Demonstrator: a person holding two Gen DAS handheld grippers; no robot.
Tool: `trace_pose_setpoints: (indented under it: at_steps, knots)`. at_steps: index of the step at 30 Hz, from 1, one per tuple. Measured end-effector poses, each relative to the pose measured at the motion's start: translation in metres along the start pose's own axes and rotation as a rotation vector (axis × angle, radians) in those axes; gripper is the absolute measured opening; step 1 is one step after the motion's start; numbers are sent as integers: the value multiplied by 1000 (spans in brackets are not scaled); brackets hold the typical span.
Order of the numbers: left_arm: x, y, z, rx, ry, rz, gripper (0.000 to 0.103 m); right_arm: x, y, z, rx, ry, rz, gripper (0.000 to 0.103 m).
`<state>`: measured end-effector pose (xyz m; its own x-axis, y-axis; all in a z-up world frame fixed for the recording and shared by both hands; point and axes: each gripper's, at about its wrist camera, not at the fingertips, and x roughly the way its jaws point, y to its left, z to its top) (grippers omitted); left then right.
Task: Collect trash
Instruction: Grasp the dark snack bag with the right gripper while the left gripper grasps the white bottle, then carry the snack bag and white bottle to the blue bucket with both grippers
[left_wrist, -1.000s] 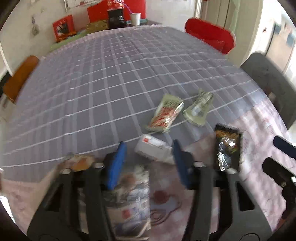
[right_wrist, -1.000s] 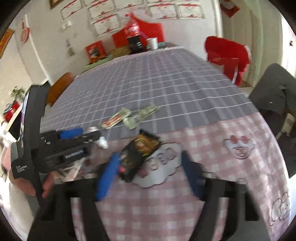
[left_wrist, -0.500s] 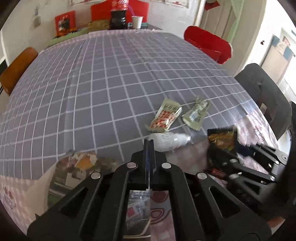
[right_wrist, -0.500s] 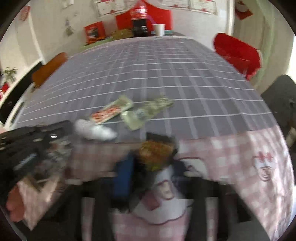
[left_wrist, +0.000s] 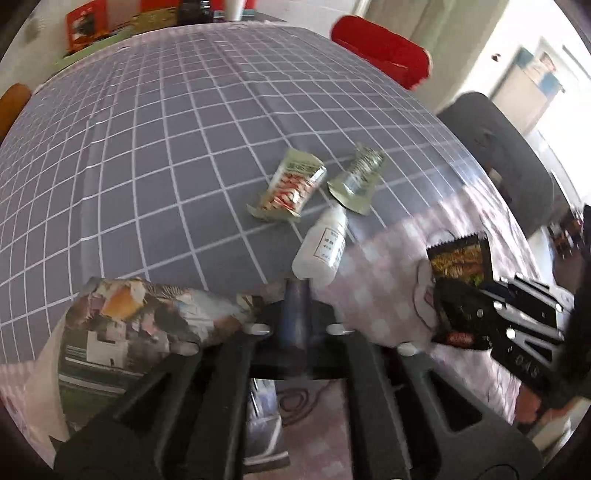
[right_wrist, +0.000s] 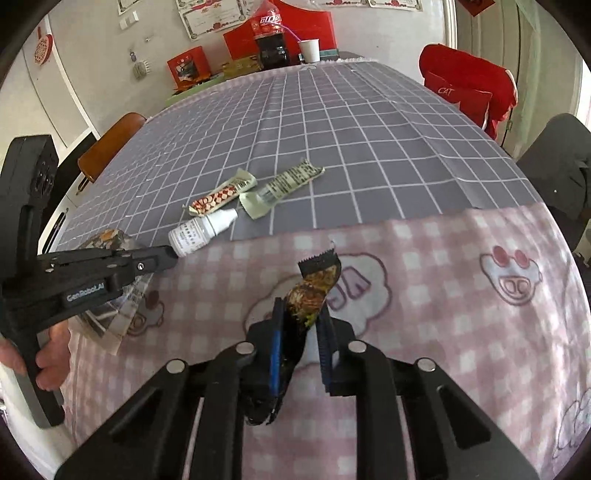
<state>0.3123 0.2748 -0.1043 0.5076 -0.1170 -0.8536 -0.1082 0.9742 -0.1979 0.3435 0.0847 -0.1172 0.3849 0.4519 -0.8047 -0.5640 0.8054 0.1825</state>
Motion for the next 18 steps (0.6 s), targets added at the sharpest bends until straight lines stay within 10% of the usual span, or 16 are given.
trace_pose_setpoints:
  at_steps: [2, 9, 10, 12, 18]
  knots:
    - [-7, -5, 1, 20, -44, -31, 75, -3, -2, -2, -1, 2, 3, 17]
    - [19, -26, 18, 93, -33, 92, 75, -8, -9, -5, 24, 2, 20, 16]
    - [25, -29, 21, 91, -33, 107, 71, -9, -10, -6, 24, 2, 19, 16]
    - [25, -35, 21, 116, -72, 165, 32, -10, -12, -6, 30, 1, 16, 16]
    - [10, -33, 22, 52, -106, 156, 25, -24, -22, -13, 55, -20, 3, 14]
